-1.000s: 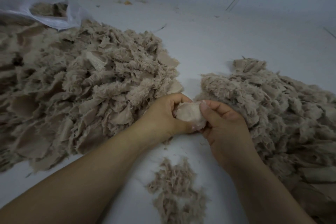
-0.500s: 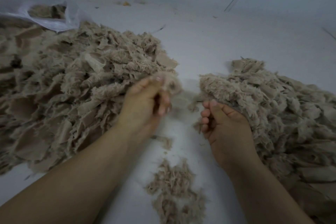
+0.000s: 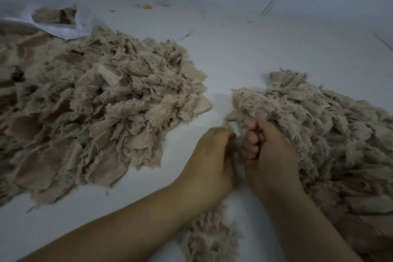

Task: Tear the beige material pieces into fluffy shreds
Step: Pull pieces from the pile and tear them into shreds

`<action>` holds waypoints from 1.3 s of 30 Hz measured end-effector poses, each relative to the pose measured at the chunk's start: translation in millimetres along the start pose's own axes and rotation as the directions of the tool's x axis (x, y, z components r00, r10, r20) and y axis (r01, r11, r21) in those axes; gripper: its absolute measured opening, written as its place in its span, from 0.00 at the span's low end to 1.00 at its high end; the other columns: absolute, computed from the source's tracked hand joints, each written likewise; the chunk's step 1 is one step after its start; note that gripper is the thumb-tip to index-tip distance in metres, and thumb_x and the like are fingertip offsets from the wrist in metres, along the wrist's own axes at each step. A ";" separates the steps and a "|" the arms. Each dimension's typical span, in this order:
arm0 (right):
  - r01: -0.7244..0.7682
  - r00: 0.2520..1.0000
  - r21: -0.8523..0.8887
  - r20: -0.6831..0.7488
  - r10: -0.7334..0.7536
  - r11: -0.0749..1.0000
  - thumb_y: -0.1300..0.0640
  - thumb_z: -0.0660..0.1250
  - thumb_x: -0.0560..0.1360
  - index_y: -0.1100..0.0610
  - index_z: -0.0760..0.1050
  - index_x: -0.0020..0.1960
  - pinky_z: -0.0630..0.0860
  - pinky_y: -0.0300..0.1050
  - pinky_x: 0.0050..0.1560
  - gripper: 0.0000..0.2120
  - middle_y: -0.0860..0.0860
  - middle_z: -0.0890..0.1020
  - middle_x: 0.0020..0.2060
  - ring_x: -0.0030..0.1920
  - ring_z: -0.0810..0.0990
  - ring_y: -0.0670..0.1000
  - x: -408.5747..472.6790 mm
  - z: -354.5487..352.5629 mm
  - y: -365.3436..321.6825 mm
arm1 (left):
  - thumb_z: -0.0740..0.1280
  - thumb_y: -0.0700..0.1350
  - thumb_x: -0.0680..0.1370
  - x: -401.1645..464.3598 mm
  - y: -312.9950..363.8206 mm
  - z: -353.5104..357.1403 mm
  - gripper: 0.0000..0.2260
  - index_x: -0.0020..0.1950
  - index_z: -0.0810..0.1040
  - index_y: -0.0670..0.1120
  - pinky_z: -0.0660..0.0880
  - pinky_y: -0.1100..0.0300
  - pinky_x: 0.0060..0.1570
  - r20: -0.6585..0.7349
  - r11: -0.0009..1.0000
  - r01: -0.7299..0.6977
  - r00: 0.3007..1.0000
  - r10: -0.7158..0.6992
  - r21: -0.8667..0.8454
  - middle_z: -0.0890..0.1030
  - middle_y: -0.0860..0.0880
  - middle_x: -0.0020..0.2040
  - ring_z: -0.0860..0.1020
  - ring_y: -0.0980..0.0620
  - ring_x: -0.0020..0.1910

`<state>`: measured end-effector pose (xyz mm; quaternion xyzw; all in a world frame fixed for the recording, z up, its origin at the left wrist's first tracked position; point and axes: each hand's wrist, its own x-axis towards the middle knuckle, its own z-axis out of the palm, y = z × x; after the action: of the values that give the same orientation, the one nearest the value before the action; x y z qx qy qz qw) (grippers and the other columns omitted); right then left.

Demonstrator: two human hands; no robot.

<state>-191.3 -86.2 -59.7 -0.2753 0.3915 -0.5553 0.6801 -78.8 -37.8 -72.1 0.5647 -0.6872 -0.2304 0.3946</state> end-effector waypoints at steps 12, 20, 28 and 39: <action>0.004 0.998 -0.029 -0.067 -0.006 1.000 0.53 0.61 0.83 0.54 0.75 0.31 0.60 0.36 0.19 0.22 0.48 0.69 0.23 0.21 0.62 0.45 -5.2 2.8 -4.3 | 0.66 0.43 0.78 46.4 -18.1 -3.2 0.27 0.76 0.61 0.44 0.71 0.56 0.56 -0.095 0.963 0.153 0.986 -0.135 0.222 0.66 0.43 0.70 0.73 0.42 0.61; 0.075 0.996 -0.109 0.065 -0.069 0.991 0.58 0.60 0.83 0.57 0.78 0.34 0.62 0.37 0.21 0.19 0.51 0.71 0.23 0.23 0.64 0.46 -12.2 4.8 -6.1 | 0.65 0.44 0.74 79.0 -10.3 -3.3 0.11 0.50 0.71 0.60 0.67 0.57 0.34 0.141 0.916 -0.146 0.985 0.099 0.374 0.77 0.53 0.48 0.71 0.51 0.52; 0.112 0.991 -0.062 0.074 -0.107 0.992 0.59 0.59 0.84 0.60 0.77 0.60 0.81 0.39 0.42 0.11 0.55 0.87 0.51 0.48 0.86 0.51 -6.7 7.0 -1.2 | 0.65 0.34 0.73 42.2 -17.3 -4.0 0.05 0.40 0.75 0.43 0.68 0.61 0.32 -0.008 0.996 -0.064 0.998 0.065 0.066 0.74 0.54 0.32 0.71 0.58 0.31; 0.021 1.000 -0.037 0.020 -0.020 0.999 0.63 0.57 0.84 0.65 0.71 0.70 0.80 0.39 0.56 0.16 0.58 0.82 0.60 0.57 0.84 0.49 -2.9 6.2 4.2 | 0.66 0.41 0.79 12.6 -16.2 -11.3 0.06 0.43 0.77 0.45 0.64 0.69 0.35 -0.142 0.996 0.083 0.987 -0.077 0.041 0.72 0.56 0.35 0.69 0.58 0.34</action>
<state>-184.0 -82.9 -59.1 -0.2974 0.3924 -0.5521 0.6729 -60.8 -52.6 -74.3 0.6156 -0.6398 -0.1899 0.4191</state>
